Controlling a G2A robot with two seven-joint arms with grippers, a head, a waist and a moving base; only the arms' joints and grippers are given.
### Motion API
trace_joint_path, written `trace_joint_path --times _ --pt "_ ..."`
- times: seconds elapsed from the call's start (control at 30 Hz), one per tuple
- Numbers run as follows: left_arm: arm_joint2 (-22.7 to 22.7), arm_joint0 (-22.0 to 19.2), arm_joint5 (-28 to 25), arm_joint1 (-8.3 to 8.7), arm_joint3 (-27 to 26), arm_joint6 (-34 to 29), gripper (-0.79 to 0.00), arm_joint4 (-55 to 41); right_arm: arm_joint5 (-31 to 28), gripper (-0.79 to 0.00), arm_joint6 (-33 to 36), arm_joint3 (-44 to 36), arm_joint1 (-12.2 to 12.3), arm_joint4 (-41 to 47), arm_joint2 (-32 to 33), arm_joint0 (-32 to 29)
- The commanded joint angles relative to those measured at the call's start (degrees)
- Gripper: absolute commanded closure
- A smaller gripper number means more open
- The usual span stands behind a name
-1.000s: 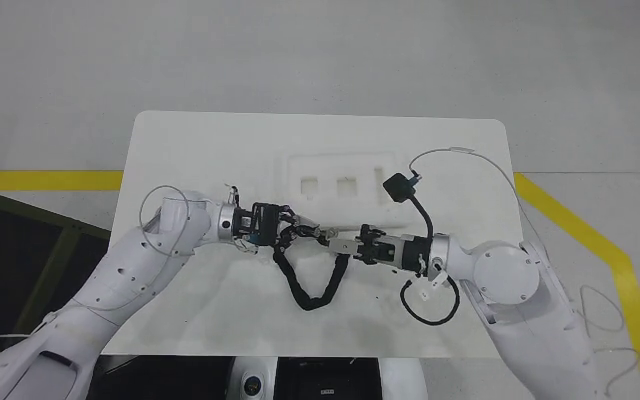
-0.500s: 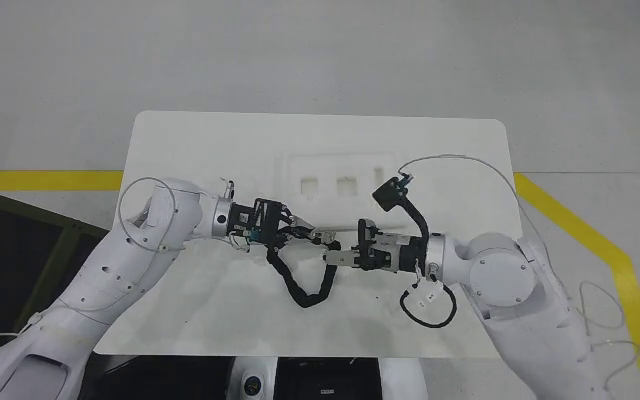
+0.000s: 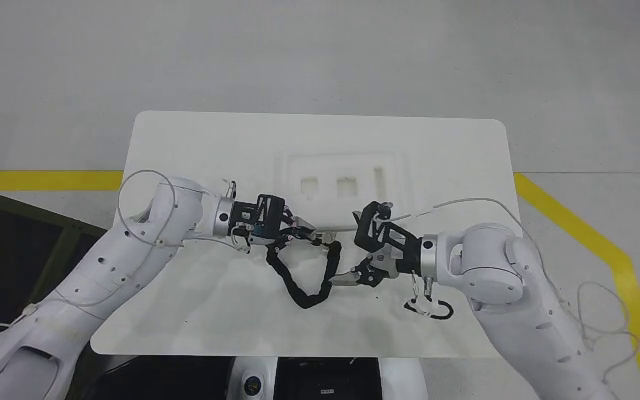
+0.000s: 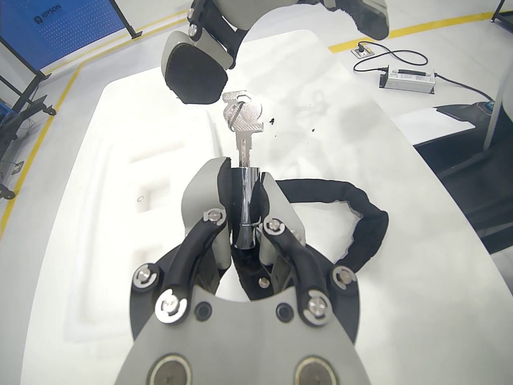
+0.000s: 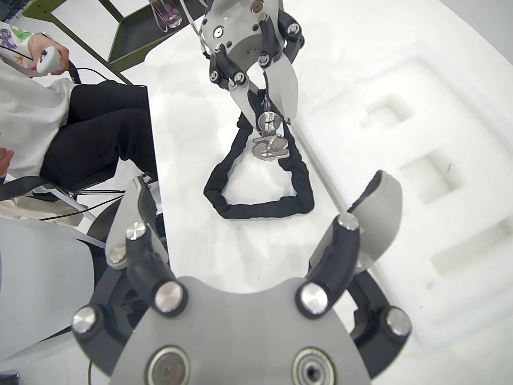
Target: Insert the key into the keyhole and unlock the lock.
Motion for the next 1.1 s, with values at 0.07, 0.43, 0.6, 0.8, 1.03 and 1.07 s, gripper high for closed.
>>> trace_joint_path --times 0.07,0.43,0.6,0.8,1.03,1.07 --pt "0.68 -0.49 0.00 0.31 -0.16 -0.75 0.000 -1.61 0.00 -0.785 0.00 0.00 0.00 -0.01 0.00 0.00" --pt "3.66 -2.57 0.00 1.22 -0.22 -4.10 0.000 -5.24 -10.44 -0.785 -6.69 0.19 0.49 -19.49 -1.25 2.23" --pt "5.78 -3.94 0.00 1.72 -0.29 -4.77 0.000 -6.60 -13.13 -0.785 -13.49 -1.17 0.53 -28.93 -2.45 1.93" --pt "7.74 -5.35 0.00 2.11 0.12 -5.09 0.000 -8.46 -14.25 -0.683 -20.28 -2.80 0.65 -38.19 -3.56 1.14" --pt "9.57 -6.66 0.00 2.29 0.46 -5.25 0.000 -10.23 -12.22 -0.391 -23.63 -3.80 0.56 -46.69 -5.66 1.20" --pt "9.79 -6.79 0.00 2.31 0.49 -5.30 0.000 -10.39 -11.83 -0.382 -24.22 -3.81 0.55 -47.32 -5.78 1.19"
